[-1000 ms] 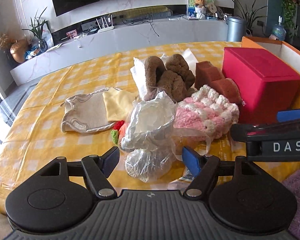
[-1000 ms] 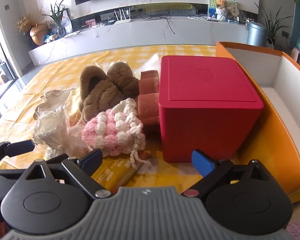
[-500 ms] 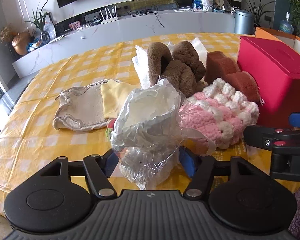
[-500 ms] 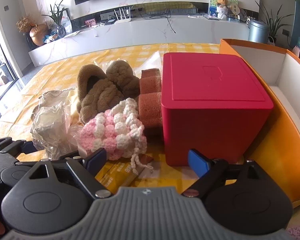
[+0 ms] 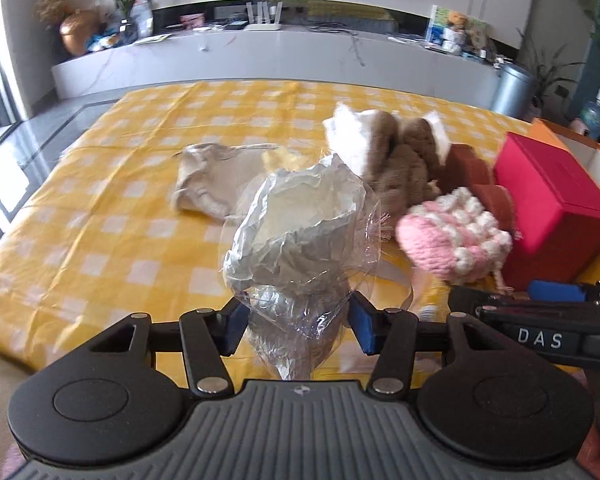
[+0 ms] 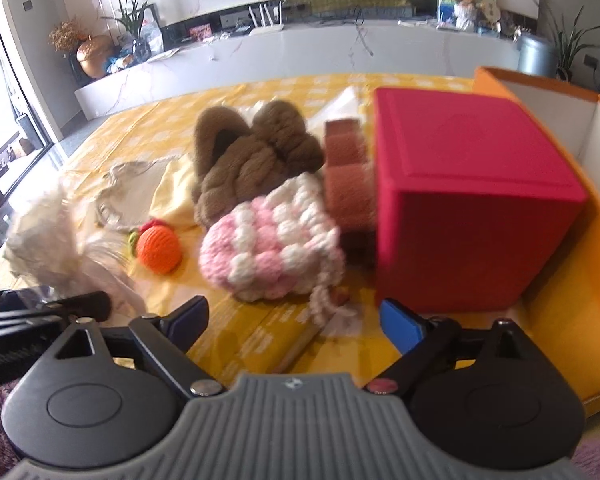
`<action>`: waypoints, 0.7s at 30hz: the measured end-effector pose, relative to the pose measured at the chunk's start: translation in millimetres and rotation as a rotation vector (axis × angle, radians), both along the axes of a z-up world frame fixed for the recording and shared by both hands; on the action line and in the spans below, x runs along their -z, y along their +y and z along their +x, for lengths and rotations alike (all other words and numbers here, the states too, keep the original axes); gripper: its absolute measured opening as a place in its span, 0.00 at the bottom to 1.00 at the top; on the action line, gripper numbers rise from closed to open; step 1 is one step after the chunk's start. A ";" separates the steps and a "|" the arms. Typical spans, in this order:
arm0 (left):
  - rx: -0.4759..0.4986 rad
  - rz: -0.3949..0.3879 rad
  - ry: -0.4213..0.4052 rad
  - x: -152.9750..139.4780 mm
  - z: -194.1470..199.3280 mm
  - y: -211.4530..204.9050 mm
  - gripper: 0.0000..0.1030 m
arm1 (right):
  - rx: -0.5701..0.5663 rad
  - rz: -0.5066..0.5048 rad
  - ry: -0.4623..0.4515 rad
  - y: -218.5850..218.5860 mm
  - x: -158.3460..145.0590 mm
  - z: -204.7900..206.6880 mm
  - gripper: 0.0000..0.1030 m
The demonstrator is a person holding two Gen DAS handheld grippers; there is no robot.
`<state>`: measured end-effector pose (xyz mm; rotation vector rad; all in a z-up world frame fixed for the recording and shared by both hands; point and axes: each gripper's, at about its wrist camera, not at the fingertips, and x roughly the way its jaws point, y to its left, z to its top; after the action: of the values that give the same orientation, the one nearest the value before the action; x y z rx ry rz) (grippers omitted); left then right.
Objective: Organize soft objects
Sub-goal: 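Grasp the clear plastic bag with the left tool while the right tool grasps the yellow snack packet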
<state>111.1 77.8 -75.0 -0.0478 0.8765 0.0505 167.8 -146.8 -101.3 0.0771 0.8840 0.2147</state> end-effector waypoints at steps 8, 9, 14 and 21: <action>-0.029 -0.027 0.027 12.1 3.4 11.1 0.59 | 0.006 0.001 0.089 28.0 19.9 8.6 0.94; -0.030 -0.032 0.032 13.2 3.6 12.4 0.59 | 0.013 0.005 0.098 28.8 22.4 9.9 0.94; -0.040 -0.055 0.041 15.6 3.2 16.3 0.59 | -0.002 -0.003 0.105 33.7 28.5 10.1 0.86; -0.053 -0.067 0.032 13.4 0.4 19.1 0.59 | -0.056 -0.056 0.073 36.4 27.5 8.5 0.49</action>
<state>111.5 96.9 -88.4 -0.1337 0.9085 0.0718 176.3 -110.4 -128.8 0.0086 0.9654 0.2404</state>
